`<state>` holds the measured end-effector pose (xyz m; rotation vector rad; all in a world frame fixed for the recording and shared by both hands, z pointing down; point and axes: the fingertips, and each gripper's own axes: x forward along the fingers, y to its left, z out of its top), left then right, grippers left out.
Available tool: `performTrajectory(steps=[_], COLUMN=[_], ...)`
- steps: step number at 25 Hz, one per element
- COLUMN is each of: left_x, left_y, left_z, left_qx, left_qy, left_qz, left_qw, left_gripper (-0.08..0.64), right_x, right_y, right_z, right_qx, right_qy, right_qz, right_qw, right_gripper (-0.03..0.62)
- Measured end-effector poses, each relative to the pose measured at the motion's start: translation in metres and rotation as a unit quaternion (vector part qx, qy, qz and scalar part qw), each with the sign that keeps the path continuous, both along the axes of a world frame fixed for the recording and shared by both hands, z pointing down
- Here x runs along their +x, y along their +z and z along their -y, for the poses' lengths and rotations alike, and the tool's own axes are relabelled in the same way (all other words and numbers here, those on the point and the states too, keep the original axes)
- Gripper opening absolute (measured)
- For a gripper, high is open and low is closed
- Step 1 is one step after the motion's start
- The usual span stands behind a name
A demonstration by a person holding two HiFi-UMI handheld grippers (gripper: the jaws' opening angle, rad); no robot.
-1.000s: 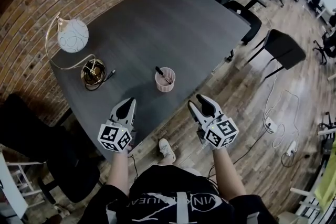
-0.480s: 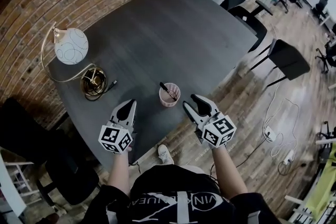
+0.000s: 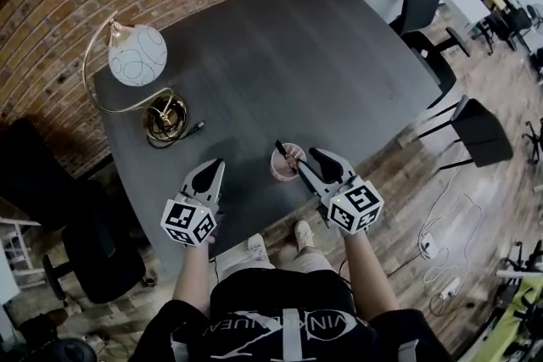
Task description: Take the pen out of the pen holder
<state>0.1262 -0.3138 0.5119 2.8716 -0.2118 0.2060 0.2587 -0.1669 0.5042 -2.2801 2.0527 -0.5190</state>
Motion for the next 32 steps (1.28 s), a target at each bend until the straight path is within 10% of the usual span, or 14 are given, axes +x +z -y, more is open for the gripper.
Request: performTrajectory(steps=[18, 32], left_x=[-0.009, -0.032], left_y=[0.008, 0.014], left_z=[0.003, -0.008], left_qx=[-0.018, -0.019], left_qy=[-0.162, -0.227], left_qz=[0.005, 0.018], left_qw=[0.9866, 0.9736], left_gripper=[0.012, 0.012], right_x=[-0.002, -0.024], right_y=[0.015, 0.041], right_z=[0.075, 0.089], right_qx=[-0.074, -0.117], right_qy=[-0.272, -0.376], right_qz=[-0.048, -0.054], right_qw=[0.958, 0.918], right_gripper=[0.172, 0.169])
